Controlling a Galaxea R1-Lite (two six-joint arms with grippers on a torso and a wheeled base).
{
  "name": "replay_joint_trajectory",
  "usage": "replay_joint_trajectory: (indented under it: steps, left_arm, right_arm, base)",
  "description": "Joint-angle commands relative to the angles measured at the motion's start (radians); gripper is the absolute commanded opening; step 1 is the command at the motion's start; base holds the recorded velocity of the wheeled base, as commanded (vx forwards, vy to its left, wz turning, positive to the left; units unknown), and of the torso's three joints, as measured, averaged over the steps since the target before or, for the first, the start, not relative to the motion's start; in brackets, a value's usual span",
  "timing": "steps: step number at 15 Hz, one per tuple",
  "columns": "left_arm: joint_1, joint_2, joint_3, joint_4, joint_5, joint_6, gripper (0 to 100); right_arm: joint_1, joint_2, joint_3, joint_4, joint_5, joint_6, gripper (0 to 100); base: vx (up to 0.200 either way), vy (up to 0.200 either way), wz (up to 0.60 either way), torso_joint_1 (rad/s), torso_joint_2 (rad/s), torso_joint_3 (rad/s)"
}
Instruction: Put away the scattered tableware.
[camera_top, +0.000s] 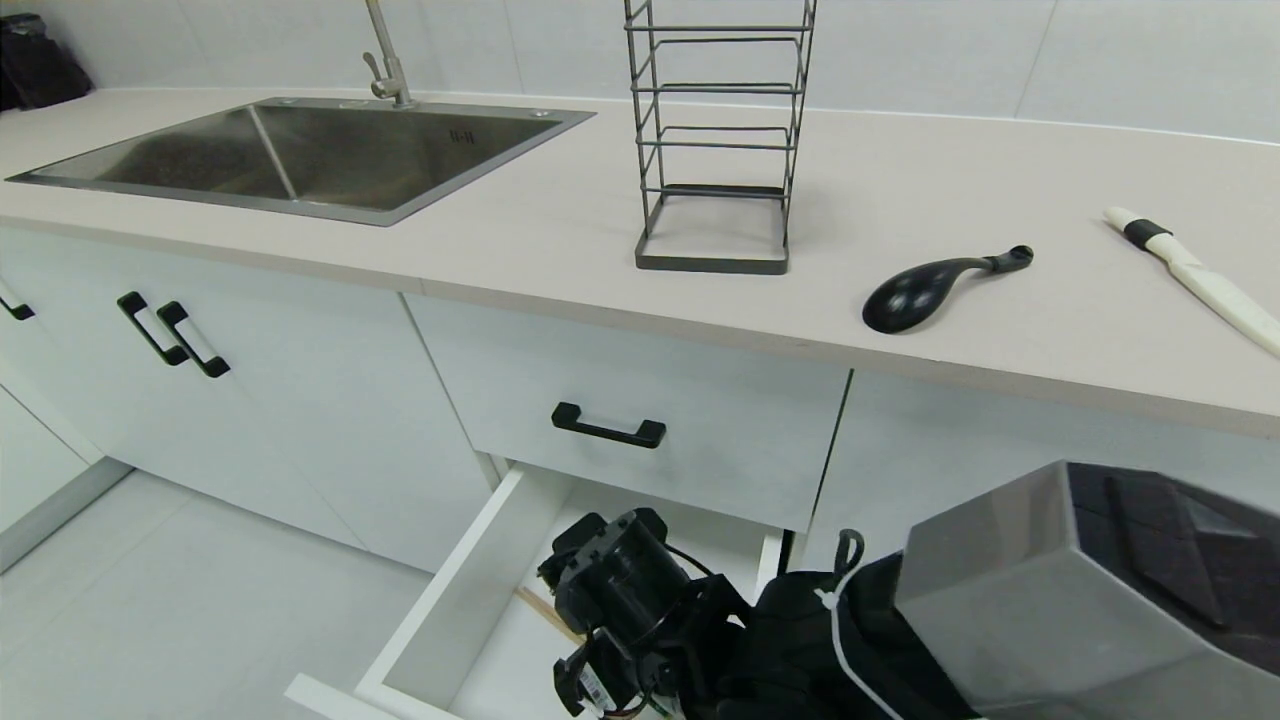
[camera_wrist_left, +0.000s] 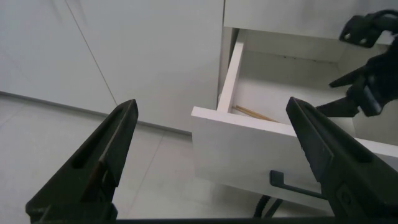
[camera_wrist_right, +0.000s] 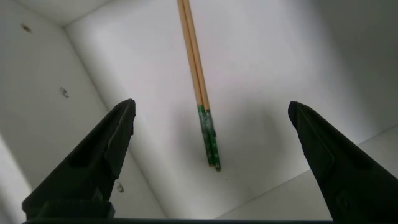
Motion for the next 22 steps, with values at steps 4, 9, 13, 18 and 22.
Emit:
replay_joint_trajectory:
  steps: [4, 9, 13, 18, 22]
  left_arm:
    - [0.0, 0.0, 0.0, 0.0, 0.0, 0.001, 100]
    - [0.0, 0.0, 0.0, 0.0, 0.0, 0.0, 100]
    - [0.0, 0.0, 0.0, 0.0, 0.0, 0.0, 100]
    - [0.0, 0.0, 0.0, 0.0, 0.0, 0.0, 100]
    - [0.0, 0.0, 0.0, 0.0, 0.0, 0.0, 100]
  right_arm:
    - [0.033, -0.195, 0.214, -0.181, 0.009, -0.041, 100]
    - [0.063, -0.347, 0.536, -0.511, 0.08, -0.147, 100]
    - [0.044, -0.482, 0.66, -0.56, 0.219, -0.176, 100]
    - [-0.077, -0.644, 0.835, -0.632, 0.438, -0.208, 100]
    - [-0.105, -0.702, 0.903, -0.646, 0.463, -0.204, 100]
  base:
    - [0.0, 0.0, 0.0, 0.0, 0.0, 0.0]
    - [0.0, 0.0, 0.0, 0.0, 0.0, 0.0]
    - [0.0, 0.0, 0.0, 0.0, 0.0, 0.0]
    - [0.0, 0.0, 0.0, 0.0, 0.0, 0.0]
    - [0.0, 0.0, 0.0, 0.0, 0.0, 0.0]
